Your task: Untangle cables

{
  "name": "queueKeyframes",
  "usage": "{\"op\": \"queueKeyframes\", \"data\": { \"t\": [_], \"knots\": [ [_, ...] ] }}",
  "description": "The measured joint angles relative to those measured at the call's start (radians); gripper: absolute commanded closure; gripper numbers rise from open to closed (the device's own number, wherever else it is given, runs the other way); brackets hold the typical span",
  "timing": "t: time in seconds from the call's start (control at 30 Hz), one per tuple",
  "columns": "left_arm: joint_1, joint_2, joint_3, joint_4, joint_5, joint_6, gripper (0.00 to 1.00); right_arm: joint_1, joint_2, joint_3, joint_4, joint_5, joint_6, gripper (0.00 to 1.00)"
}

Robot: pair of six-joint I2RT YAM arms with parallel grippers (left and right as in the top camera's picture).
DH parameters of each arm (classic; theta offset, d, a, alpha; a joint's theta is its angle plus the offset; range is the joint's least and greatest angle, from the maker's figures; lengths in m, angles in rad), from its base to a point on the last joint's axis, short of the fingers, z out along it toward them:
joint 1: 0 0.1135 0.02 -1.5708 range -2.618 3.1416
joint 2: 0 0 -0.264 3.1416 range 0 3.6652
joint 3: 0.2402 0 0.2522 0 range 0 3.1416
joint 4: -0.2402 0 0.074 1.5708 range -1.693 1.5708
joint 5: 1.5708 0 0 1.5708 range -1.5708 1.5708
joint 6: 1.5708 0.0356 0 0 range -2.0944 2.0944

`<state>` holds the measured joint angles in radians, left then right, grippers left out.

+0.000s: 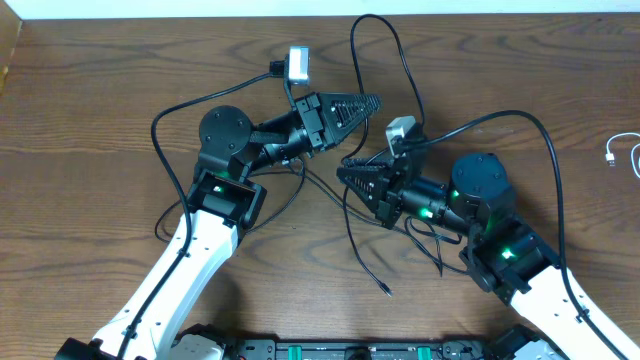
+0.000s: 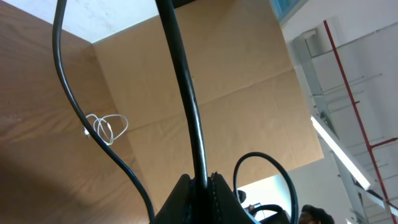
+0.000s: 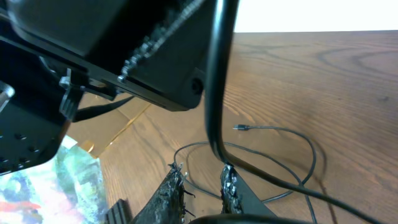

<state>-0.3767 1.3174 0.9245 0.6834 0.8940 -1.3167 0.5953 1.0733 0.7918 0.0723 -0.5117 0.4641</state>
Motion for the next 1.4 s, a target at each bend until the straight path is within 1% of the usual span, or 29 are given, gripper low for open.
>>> {"op": "queueKeyframes", "data": {
  "t": [0.13, 0.3, 0.37, 0.4, 0.53, 0.57, 0.8, 1.0, 1.13, 1.17, 1.23, 1.4],
  "knots": [
    [0.000, 0.000, 0.000, 0.000, -0.006, -0.026, 0.92, 0.000, 0.005, 0.000, 0.001, 0.031, 0.000, 0.81],
    [-0.020, 0.000, 0.000, 0.000, -0.009, -0.045, 0.92, 0.003, 0.007, 0.000, 0.023, 0.061, 0.002, 0.70],
    [-0.032, 0.000, 0.000, 0.000, -0.010, -0.048, 0.92, 0.004, 0.007, 0.000, 0.034, 0.065, 0.002, 0.69],
    [-0.036, 0.000, 0.000, 0.000, -0.010, -0.050, 0.92, 0.004, 0.007, 0.000, 0.037, 0.065, 0.002, 0.73],
    [-0.045, 0.000, 0.000, 0.000, -0.010, -0.072, 0.92, 0.004, 0.007, 0.000, 0.037, 0.073, -0.003, 0.95],
    [-0.045, 0.000, 0.000, 0.000, -0.010, -0.077, 0.92, 0.004, 0.007, 0.000, 0.037, 0.076, -0.007, 0.99],
    [-0.045, 0.000, 0.000, 0.001, -0.005, -0.113, 0.92, 0.004, 0.007, 0.000, 0.010, 0.126, -0.013, 0.99],
    [-0.045, 0.000, 0.000, 0.000, -0.002, -0.129, 0.92, 0.004, 0.007, 0.000, -0.042, 0.225, -0.033, 0.99],
    [-0.045, 0.000, 0.000, -0.005, -0.011, -0.176, 0.92, 0.004, 0.007, 0.000, -0.068, 0.271, -0.064, 0.99],
    [-0.045, 0.000, 0.000, -0.017, -0.018, -0.189, 0.92, 0.004, 0.007, 0.000, -0.072, 0.277, -0.072, 0.96],
    [-0.045, -0.001, 0.003, -0.080, -0.044, -0.211, 0.93, 0.004, 0.007, 0.000, -0.082, 0.285, -0.087, 0.94],
    [-0.046, -0.001, 0.009, -0.333, -0.146, -0.281, 0.92, 0.004, 0.007, 0.000, -0.122, 0.293, -0.132, 0.91]
  ]
}}
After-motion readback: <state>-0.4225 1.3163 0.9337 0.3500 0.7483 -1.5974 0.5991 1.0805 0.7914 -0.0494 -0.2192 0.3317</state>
